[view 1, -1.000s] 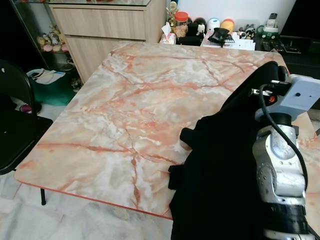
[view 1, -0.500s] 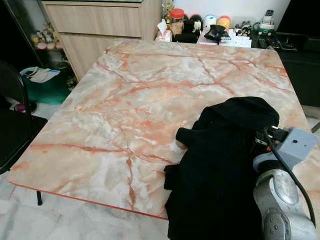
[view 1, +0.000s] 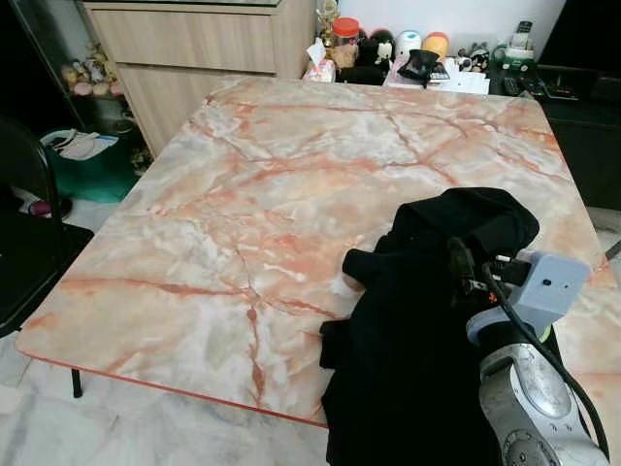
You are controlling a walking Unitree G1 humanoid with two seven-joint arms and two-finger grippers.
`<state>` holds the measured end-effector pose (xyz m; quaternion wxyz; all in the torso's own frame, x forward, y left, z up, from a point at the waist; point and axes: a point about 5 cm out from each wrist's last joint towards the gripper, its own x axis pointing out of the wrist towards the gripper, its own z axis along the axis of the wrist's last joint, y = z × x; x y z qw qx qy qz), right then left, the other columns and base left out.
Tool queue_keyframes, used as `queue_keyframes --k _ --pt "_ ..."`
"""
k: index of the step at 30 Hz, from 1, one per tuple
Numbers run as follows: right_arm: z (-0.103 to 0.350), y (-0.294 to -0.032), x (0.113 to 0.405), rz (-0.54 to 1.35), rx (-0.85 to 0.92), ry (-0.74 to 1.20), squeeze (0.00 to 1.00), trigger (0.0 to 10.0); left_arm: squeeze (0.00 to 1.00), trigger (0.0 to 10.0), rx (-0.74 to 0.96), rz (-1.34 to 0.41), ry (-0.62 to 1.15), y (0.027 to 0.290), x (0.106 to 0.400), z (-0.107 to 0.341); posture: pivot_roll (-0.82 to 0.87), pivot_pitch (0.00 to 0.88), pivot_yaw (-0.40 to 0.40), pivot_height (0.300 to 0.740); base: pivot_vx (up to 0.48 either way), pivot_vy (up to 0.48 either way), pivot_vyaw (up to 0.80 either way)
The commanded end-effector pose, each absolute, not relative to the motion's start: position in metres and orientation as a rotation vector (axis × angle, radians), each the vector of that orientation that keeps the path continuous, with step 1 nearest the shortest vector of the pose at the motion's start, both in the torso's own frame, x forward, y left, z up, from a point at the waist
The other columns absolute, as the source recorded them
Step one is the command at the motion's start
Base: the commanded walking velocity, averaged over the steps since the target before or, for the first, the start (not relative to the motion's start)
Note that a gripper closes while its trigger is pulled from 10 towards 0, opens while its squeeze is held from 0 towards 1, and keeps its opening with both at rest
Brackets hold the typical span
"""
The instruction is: Hang hanger
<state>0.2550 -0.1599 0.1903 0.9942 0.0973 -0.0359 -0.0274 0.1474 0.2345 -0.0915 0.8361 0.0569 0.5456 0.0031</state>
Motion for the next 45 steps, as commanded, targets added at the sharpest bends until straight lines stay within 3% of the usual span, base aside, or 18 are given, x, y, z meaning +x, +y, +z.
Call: queue_keyframes --k 1,6,12,15,20,25,36,45 --pt "0.190 -0.155 0.245 -0.023 0.178 -0.066 0.00 10.0 0.00 10.0 0.116 0.016 1.182 0.237 0.137 -0.095 -0.03 0.143 0.010 0.740 0.000 0.000 0.00" --pt "0.195 -0.164 0.231 -0.095 0.217 -0.129 0.00 10.0 0.00 10.0 0.124 0.011 1.185 0.238 0.138 -0.094 -0.04 0.137 0.016 0.740 0.000 0.000 0.00" --pt "0.214 -0.147 0.239 -0.053 0.176 -0.255 0.00 10.0 0.00 10.0 0.138 -0.010 1.181 0.237 0.140 -0.094 -0.04 0.144 0.017 0.740 0.000 0.000 0.00" --pt "0.225 -0.158 0.249 -0.121 0.151 -0.329 0.00 10.0 0.00 10.0 0.131 0.004 1.165 0.237 0.142 -0.093 -0.03 0.153 0.015 0.740 0.000 0.000 0.00" --pt "0.224 -0.166 0.259 -0.159 0.152 -0.324 0.00 10.0 0.00 10.0 0.130 0.021 1.160 0.237 0.143 -0.093 -0.02 0.161 0.009 0.740 0.000 0.000 0.00" --pt "0.222 -0.155 0.266 -0.094 0.135 -0.333 0.00 10.0 0.00 10.0 0.057 0.090 1.140 0.237 0.142 -0.093 -0.03 0.157 0.000 0.740 0.000 0.000 0.00" --pt "0.225 -0.146 0.278 -0.073 0.128 -0.368 0.00 10.0 0.00 10.0 0.074 0.143 1.083 0.240 0.151 -0.089 -0.02 0.128 0.019 0.740 0.000 0.000 0.00" --pt "0.224 -0.155 0.279 -0.107 0.116 -0.397 0.00 10.0 0.00 10.0 0.034 0.148 1.069 0.239 0.153 -0.088 -0.02 0.110 0.025 0.740 0.000 0.000 0.00"
